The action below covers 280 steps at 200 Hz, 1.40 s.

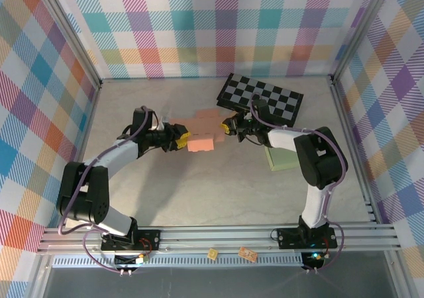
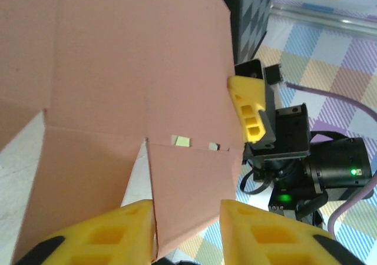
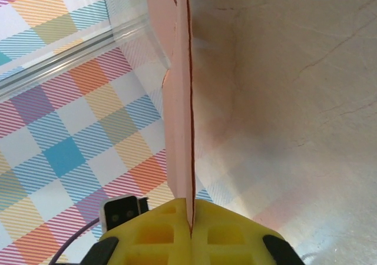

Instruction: Fold the paper box

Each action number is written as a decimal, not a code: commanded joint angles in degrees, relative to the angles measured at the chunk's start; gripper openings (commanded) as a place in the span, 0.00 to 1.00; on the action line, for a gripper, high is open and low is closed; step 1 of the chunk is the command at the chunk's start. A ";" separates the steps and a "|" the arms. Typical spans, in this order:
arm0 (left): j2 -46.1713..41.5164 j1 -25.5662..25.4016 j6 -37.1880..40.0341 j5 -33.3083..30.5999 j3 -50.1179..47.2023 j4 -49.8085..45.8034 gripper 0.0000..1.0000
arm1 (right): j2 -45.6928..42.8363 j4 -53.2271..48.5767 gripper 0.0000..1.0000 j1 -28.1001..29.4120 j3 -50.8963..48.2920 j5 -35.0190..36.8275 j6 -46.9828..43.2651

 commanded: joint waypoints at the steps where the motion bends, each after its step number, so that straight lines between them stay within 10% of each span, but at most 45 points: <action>1: -4.83 -0.73 1.41 -5.66 6.86 -6.44 0.40 | -5.39 -6.69 0.00 0.39 3.91 3.06 -4.85; 103: -6.00 -2.32 4.68 -10.28 17.23 -18.50 0.46 | -13.31 -27.09 0.00 -3.65 17.30 7.91 -16.88; 181: -4.62 -2.35 8.23 -12.46 17.58 -19.83 0.43 | -26.20 -73.16 0.00 -1.95 32.98 37.00 -32.68; 212: -4.02 -2.44 9.57 -12.40 17.22 -19.86 0.43 | -23.52 -92.69 0.00 4.99 41.58 51.14 -27.05; 280: -2.36 -4.64 23.80 -14.93 21.02 -30.83 0.42 | -5.44 -86.68 0.00 15.11 45.34 43.03 -3.74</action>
